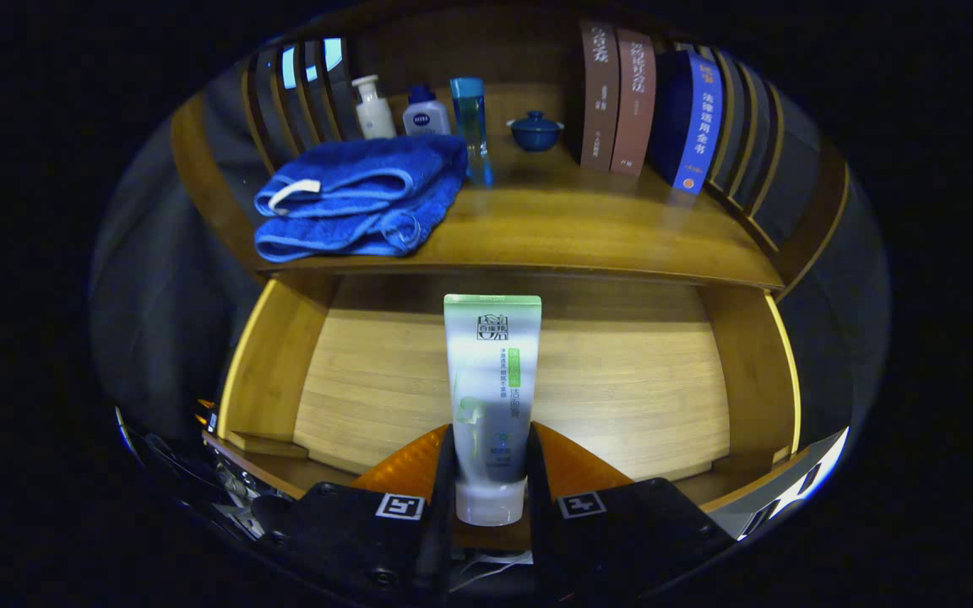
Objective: Pull open the drawer, take out the items inside it, and place them on the countertop above the cabinet.
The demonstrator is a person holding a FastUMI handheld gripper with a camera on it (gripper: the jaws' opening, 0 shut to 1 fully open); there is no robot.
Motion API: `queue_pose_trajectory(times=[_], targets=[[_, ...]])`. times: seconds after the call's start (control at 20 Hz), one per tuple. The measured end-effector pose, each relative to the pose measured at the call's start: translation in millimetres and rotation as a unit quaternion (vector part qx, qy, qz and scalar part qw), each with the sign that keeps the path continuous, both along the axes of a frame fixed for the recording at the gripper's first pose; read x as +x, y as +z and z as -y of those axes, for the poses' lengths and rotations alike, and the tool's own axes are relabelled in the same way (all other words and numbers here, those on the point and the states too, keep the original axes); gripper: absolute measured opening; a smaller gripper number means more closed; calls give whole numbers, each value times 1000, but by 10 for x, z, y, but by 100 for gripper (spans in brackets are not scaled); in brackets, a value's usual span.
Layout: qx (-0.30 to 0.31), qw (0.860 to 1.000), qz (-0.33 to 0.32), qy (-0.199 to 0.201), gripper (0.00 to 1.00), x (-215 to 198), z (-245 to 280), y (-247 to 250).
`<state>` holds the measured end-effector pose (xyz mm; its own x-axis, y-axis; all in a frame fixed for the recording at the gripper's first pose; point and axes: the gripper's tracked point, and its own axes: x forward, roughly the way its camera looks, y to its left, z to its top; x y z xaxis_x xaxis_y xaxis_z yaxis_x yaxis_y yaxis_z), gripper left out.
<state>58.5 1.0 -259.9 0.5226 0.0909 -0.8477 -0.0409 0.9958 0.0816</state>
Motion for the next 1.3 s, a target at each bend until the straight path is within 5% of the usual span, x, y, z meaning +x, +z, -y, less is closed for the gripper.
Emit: queue_pose_trajectory(times=[0.4,0.75,1.05,1.15,1.3], targets=[[15,998,56,-29,42,1105,144,467],[29,998,-22,-45,42,1962,144,58],[14,997,-51,-58,43,2148,204,-76],[10,997,-55,-57,49,2160,213,-126],[6,997,-42,-58,75,2188,210,-44]])
